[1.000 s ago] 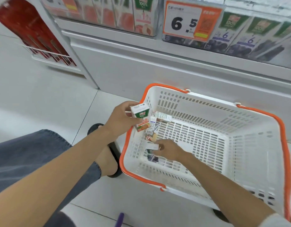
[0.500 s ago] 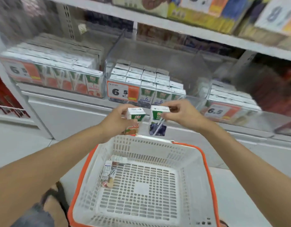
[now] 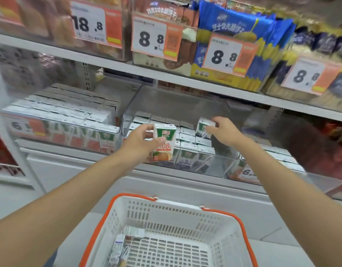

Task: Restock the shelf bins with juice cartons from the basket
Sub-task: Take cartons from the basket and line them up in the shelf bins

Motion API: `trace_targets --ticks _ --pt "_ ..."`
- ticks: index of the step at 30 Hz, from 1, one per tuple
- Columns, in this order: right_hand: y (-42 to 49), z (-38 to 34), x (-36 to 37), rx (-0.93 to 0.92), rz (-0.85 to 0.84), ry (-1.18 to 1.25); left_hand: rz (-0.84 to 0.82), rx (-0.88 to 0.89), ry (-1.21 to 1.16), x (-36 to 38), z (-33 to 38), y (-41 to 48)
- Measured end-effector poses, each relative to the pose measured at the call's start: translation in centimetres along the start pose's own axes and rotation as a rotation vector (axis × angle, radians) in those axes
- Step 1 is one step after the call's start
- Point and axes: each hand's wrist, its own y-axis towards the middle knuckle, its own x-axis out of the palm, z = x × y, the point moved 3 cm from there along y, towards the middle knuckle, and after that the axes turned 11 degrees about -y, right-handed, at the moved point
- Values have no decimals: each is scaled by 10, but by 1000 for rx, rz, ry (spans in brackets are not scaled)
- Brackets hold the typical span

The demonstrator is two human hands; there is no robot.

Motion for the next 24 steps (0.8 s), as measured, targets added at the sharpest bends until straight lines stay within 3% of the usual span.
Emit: trace_targets --ticks 2,5,10,14,17,19,22,24 --pt "7 9 14 147 -79 239 -16 -19 -39 -2 1 1" --pt "10 19 31 256 -125 292 -32 -39 -34 -1 2 2" --pt "-5 11 32 171 -170 326 -48 -20 -33 3 3 -1" --pt "-47 -13 -13 -145 -30 380 -57 0 4 22 3 -6" --pt "-95 -21 -41 -300 -169 460 -106 31 74 63 -3 -9" --pt "-119 -12 -57 -334 -185 407 -180 26 88 100 -9 -13" --pt "-138 21 -90 -328 -64 252 -307 -107 -99 159 -16 -16" --pt "-144 56 -112 -285 36 263 -303 -7 10 189 -18 -10"
